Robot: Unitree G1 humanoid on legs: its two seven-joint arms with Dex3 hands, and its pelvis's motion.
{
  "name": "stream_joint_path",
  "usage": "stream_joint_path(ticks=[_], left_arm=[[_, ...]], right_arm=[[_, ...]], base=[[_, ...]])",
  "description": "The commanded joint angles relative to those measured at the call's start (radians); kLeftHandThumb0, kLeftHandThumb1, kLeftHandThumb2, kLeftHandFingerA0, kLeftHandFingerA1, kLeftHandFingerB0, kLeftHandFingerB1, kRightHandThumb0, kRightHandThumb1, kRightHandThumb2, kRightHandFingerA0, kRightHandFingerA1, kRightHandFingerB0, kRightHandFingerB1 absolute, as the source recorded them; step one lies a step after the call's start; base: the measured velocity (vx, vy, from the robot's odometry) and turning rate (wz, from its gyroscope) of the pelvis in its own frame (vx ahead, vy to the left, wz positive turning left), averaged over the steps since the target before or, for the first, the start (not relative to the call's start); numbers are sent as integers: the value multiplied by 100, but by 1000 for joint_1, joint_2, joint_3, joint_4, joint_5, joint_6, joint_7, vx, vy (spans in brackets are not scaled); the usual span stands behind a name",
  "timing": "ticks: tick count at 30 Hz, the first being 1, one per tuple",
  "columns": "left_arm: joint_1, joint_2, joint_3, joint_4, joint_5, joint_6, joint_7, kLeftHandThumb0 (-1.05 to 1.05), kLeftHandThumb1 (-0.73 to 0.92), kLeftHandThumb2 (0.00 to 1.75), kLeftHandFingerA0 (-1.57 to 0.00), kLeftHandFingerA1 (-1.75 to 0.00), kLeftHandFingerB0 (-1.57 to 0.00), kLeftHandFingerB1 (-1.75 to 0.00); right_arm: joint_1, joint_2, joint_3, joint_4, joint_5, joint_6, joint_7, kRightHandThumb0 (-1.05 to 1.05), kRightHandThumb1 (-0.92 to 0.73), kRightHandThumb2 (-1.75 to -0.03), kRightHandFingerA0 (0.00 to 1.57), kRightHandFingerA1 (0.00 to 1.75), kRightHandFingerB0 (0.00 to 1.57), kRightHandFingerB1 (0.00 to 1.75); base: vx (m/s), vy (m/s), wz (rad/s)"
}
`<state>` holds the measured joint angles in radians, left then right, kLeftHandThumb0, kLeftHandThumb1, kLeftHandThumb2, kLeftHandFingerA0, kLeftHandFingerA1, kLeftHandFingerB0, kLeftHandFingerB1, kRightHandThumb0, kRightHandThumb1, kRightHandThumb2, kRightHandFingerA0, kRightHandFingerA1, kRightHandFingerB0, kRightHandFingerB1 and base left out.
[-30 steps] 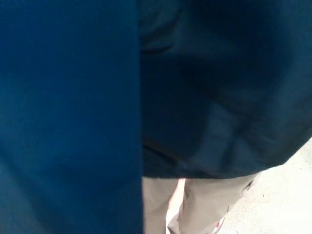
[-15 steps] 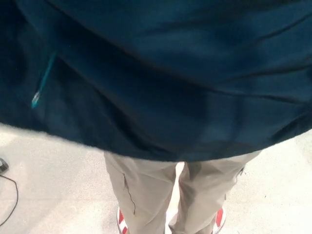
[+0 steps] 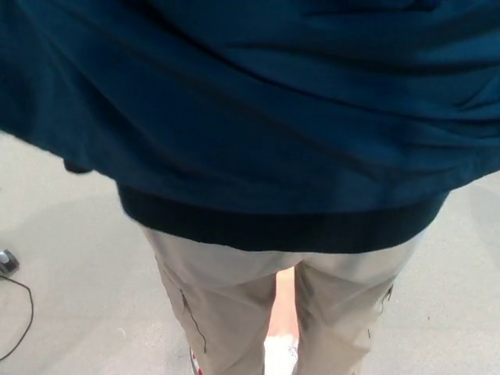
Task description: A person hands a coat to the robot and the robot grabs it with both hands and holds it while the person wears the coat.
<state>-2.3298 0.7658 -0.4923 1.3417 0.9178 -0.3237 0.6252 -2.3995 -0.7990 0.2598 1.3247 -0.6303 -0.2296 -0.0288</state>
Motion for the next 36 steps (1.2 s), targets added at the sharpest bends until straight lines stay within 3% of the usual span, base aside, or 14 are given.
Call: stream_joint_path(ticks=[1, 2, 3, 4, 5, 13, 16, 19, 24, 25, 28, 31, 34, 36], left_arm=[[26, -28, 50, -28, -57, 67, 3, -80, 85, 82, 0, 0, 0, -1], [29, -28, 55, -32, -55, 78, 9, -80, 85, 82, 0, 0, 0, -1], [36, -24, 56, -42, -50, 82, 21, -98, 82, 110, 0, -15, 0, -3], [45, -21, 64, -54, -55, 89, 12, -101, 87, 114, 0, -14, 0, -2], [61, -17, 76, -72, -62, 86, 25, -102, 89, 114, 0, -10, 0, 0], [284, 50, 194, -369, -115, 70, 28, -97, 90, 113, 0, -6, 0, 0], [534, 114, 288, -673, -140, 116, -19, -92, 92, 115, 0, -4, 0, -2], [776, 138, 394, -926, -170, 162, -60, -87, 92, 117, 0, -7, 0, -8], [1104, 122, 557, -1241, -169, 210, -104, -83, 92, 118, 0, -9, 0, -11], [1206, 93, 614, -1332, -179, 205, -109, -80, 89, 117, 0, -11, 0, -15], [1437, 10, 726, -1524, -209, 160, -116, -77, 86, 116, 0, -15, -3, -19], [1531, -33, 768, -1619, -227, 147, -135, -73, 84, 116, 0, -19, -2, -21], [1708, -106, 821, -1799, -290, 71, -143, -82, 84, 107, 0, -3, -3, -9], [1759, -112, 821, -1831, -374, 1, -138, -67, 74, 105, 0, -18, -3, -23]], right_arm=[[10, -20, -22, -29, 25, -18, -30, -102, -79, -106, 0, 4, 0, 0], [16, -21, -26, -33, 28, -27, -44, -102, -79, -106, 0, 4, 0, 0], [31, -28, -37, -41, 37, -54, -66, -79, -87, -67, 0, 0, 0, 0], [46, -36, -47, -54, 43, -80, -94, -100, -80, -106, 0, 4, 0, 0], [63, -43, -54, -72, 42, -92, -131, -101, -83, -109, 0, 2, 0, 0], [323, -109, -195, -371, 144, -263, -171, -105, -85, -114, 0, 0, 0, 0], [582, -114, -327, -669, 249, -293, -172, -79, -73, -99, 0, 10, 2, 18], [799, -108, -426, -896, 293, -305, -170, -82, -84, -113, 5, 16, 6, 16], [1103, -28, -581, -1225, 293, -223, -168, -80, -86, -115, 6, 16, 7, 20], [1187, 21, -615, -1331, 319, -217, -161, -68, -76, -112, 1, 34, 6, 34], [1394, 109, -688, -1572, 289, -176, -132, -69, -81, -114, 4, 41, 5, 32], [1486, 150, -706, -1673, 312, -164, -116, -66, -80, -114, 2, 36, 4, 32], [1651, 269, -715, -1851, 340, -169, -145, -66, -73, -108, 0, 33, 4, 30], [1707, 312, -714, -1933, 333, -124, -143, -68, -73, -109, 0, 32, 2, 28]], base=[[0, 0, 0], [0, 0, 0], [0, 0, 0], [0, 0, 0], [0, 0, 0], [0, 0, 0], [0, 0, 0], [0, 0, 0], [0, 0, 0], [0, 0, 0], [0, 0, 0], [0, 0, 0], [0, 0, 0], [0, 0, 0]])
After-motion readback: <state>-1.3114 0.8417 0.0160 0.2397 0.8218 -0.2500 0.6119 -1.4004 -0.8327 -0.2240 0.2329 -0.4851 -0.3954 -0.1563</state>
